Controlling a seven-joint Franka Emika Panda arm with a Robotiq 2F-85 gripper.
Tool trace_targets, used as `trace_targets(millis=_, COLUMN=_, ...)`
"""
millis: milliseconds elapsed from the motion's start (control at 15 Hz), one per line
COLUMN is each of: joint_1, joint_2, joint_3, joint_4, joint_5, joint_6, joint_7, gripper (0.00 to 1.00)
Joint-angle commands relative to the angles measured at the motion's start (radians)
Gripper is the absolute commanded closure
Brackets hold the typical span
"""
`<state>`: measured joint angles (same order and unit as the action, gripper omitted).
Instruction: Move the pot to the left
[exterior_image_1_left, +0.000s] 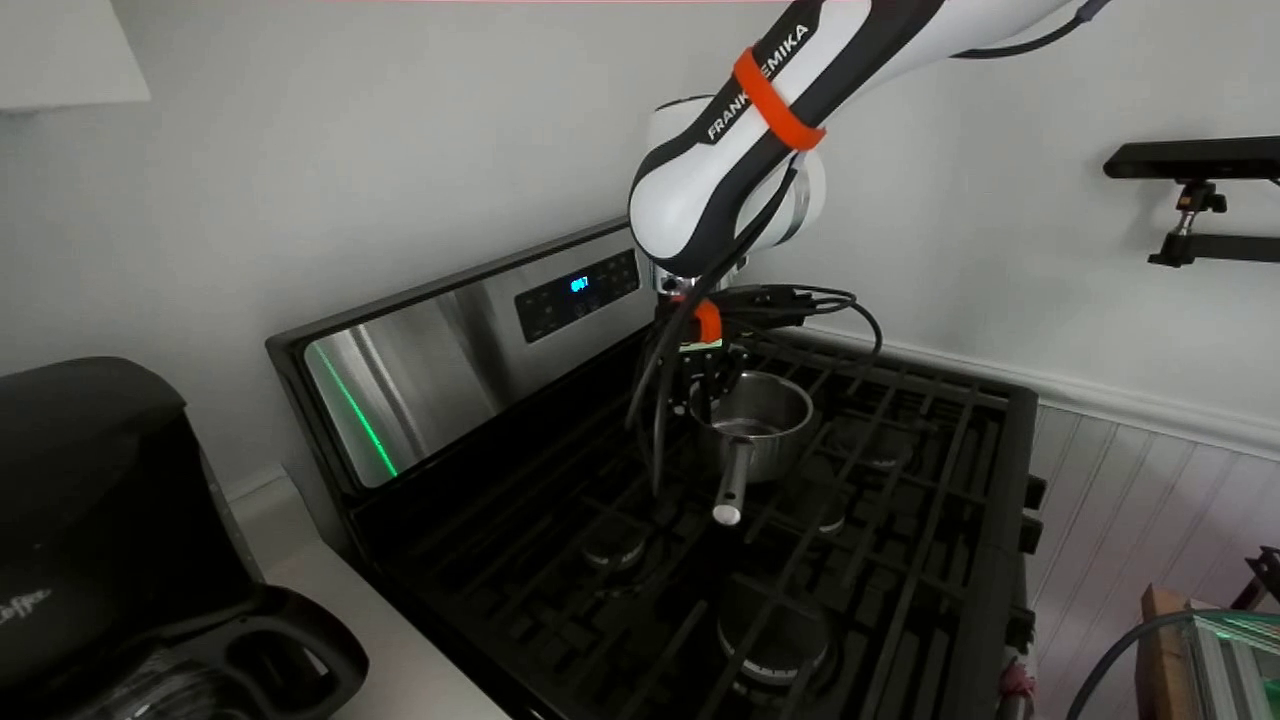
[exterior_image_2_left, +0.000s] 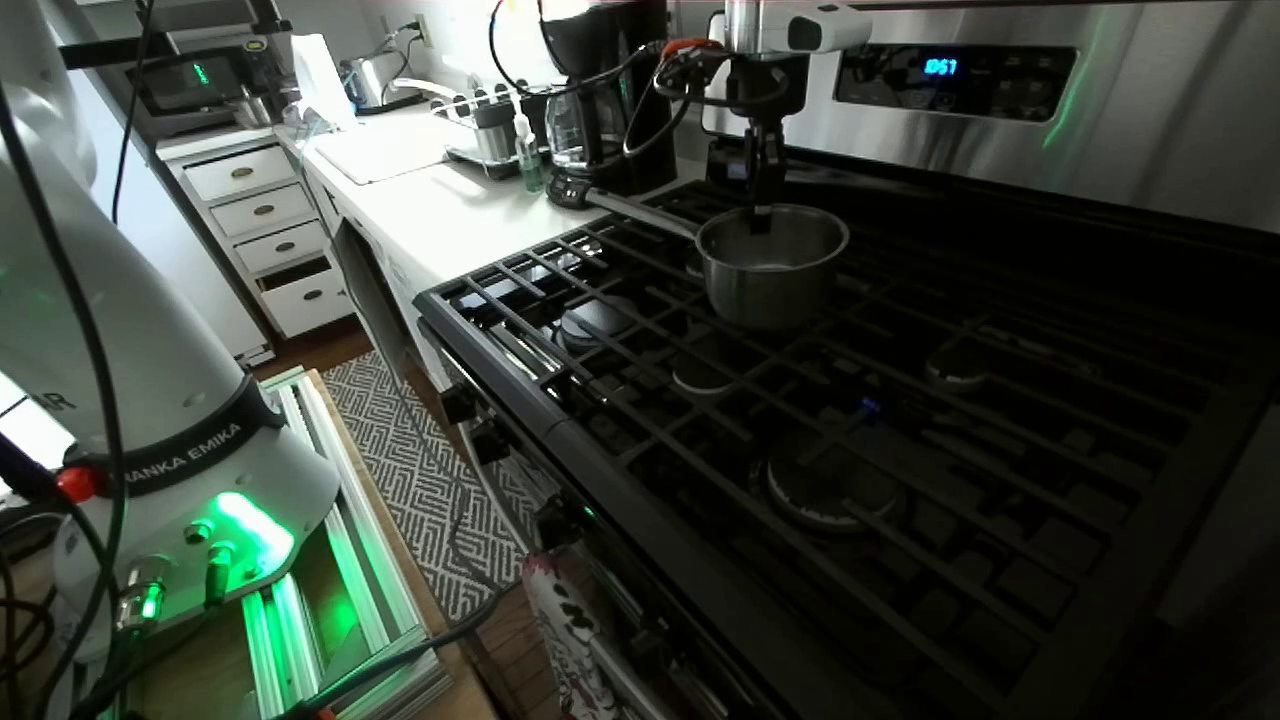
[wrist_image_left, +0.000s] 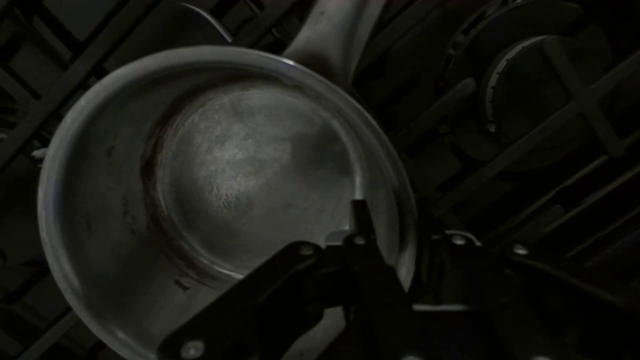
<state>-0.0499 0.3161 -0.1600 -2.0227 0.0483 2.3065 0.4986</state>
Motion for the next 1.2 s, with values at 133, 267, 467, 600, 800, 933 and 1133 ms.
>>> trace_targets(millis=133, joint_1=0.012, joint_2=0.004, joint_3=-0.015, joint_4=0.008, joint_5=-0.039, joint_6=0.004, joint_7=0.049, gripper=0.29)
trace_targets(millis=267, joint_1=0.009, joint_2=-0.003, joint_3=-0.016, joint_4=0.007, joint_5=-0.036, joint_6=0.000, joint_7=0.046, gripper=0.17)
trace_targets(millis=467, joint_1=0.005, joint_2=-0.034, joint_3=-0.026, joint_4=0.000, joint_5=-0.033, joint_6=-0.019, joint_7=0.057, gripper=0.00)
trace_targets(millis=600, joint_1=-0.001, joint_2=-0.072, joint_3=-0.032, joint_4=-0.017, joint_5=-0.029, joint_6=-0.012, joint_7=0.056, gripper=0.00)
trace_targets(millis=800, joint_1=-0.008, joint_2=-0.138, joint_3=-0.049, joint_4=-0.036, joint_5=-0.047, joint_6=-0.024, joint_7=0.055, gripper=0.00)
trace_targets(millis=933, joint_1=-0.016, joint_2=-0.191, joint_3=-0.060, joint_4=-0.046, joint_5=-0.074, joint_6=-0.047, joint_7=0.053, gripper=0.00)
trace_targets(millis=1133, joint_1=-0.034, joint_2=-0.257, joint_3=-0.070, joint_4=-0.044, joint_5=-0.138, joint_6=-0.132, joint_7=0.066, gripper=0.00)
